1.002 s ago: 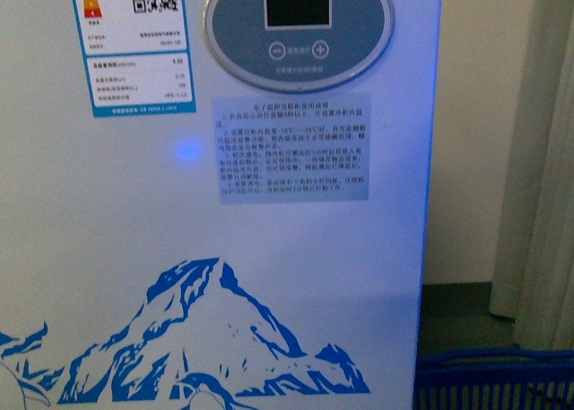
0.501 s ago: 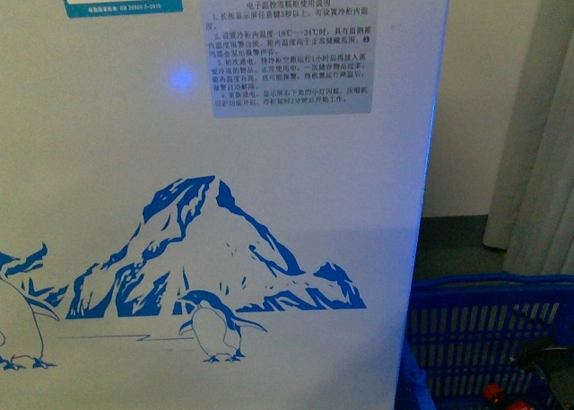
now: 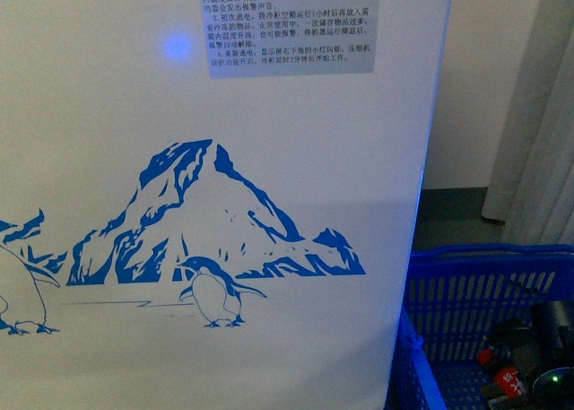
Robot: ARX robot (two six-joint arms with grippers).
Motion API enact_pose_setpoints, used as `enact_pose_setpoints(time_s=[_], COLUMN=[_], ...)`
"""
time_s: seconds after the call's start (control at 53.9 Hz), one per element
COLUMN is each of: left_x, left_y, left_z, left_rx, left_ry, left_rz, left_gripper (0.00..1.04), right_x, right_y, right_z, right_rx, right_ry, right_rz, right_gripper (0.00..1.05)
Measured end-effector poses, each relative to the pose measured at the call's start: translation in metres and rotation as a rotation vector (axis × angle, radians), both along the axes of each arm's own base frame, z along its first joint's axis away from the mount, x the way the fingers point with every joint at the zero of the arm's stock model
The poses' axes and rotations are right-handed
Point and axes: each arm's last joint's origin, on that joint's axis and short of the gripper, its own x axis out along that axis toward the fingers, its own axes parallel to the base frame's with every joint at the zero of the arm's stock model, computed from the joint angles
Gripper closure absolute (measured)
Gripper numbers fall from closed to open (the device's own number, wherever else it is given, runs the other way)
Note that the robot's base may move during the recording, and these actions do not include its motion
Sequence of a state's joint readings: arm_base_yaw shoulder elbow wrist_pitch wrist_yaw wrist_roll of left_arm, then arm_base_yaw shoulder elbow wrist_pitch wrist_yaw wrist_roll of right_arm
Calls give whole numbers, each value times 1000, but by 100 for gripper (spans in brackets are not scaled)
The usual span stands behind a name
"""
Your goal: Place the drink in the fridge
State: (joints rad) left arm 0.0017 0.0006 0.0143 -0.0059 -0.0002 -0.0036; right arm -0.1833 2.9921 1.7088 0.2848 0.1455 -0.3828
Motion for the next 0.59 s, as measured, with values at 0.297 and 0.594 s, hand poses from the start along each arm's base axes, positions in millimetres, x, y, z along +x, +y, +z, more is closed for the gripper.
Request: enact_pose_setpoints(time_s=[0.297,0.594], left_x=[0,0], left_y=[0,0], left_z=[0,0], left_rx=[0,0], left_ry=[0,0], left_rz=[0,0], left_gripper=[8,8], right_x=[6,13], right_y=[-3,-9], right_z=[-17,-21], right_rx=[53,106], right_ry=[47,90], right_rz=[-54,-96], right_gripper=[7,7])
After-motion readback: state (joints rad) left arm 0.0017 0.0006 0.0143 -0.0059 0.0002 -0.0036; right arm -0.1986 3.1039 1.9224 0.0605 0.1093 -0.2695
